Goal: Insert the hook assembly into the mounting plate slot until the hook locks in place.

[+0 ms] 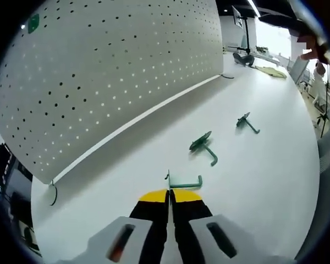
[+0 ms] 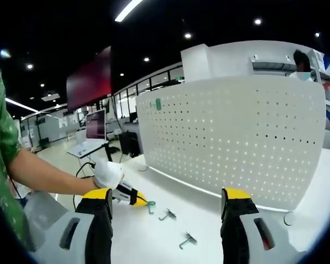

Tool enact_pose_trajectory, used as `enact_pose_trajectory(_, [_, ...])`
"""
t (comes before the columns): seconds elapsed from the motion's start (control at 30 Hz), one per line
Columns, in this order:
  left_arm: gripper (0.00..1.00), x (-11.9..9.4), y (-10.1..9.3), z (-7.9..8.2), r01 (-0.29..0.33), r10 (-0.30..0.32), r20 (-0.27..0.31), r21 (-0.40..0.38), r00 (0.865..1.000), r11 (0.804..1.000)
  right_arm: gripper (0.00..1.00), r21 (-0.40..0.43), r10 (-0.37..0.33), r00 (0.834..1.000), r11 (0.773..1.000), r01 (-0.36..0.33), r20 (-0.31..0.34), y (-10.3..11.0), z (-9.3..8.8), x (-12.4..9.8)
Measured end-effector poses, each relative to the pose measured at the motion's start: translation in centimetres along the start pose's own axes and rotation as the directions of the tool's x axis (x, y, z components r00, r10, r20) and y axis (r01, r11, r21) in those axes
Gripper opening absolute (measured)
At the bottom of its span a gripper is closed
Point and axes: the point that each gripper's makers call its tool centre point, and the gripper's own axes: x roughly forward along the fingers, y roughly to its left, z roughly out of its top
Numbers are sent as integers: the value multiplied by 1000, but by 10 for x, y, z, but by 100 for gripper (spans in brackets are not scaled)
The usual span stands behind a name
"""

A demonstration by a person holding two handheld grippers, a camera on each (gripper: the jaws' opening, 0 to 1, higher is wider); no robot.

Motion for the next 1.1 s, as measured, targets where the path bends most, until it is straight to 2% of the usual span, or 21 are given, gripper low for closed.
enact_pose_trajectory(0.3, [2, -6, 0, 5, 20, -16, 36, -96, 999, 995, 82, -1, 2, 1000, 1000, -2, 1, 1, 1, 1])
enact_pose_trajectory(0.4, [2, -11, 0, 11, 36, -26, 69, -153, 997, 988, 82, -3, 5, 1000, 1000, -5, 4, 2, 2, 1])
enact_pose_trajectory(0.53, [2, -19, -3, 21, 63, -42, 112, -188, 993, 980, 82, -5, 6, 1000, 1000, -6, 7, 2, 3, 1])
enact_pose_trajectory(0.7, [2, -33, -7, 34, 114, -64, 186, -274, 980, 955, 82, -10, 11, 1000, 1000, -11, 13, 4, 6, 0])
enact_pose_trajectory(0.87, [2, -46, -10, 46, 148, -77, 235, -300, 969, 942, 82, -18, 16, 1000, 1000, -15, 19, 7, 10, 0])
enact_pose_trajectory(1.1, [2, -68, -21, 63, 236, -123, 316, -352, 941, 906, 81, -16, 23, 999, 1000, -23, 30, 11, 14, -2])
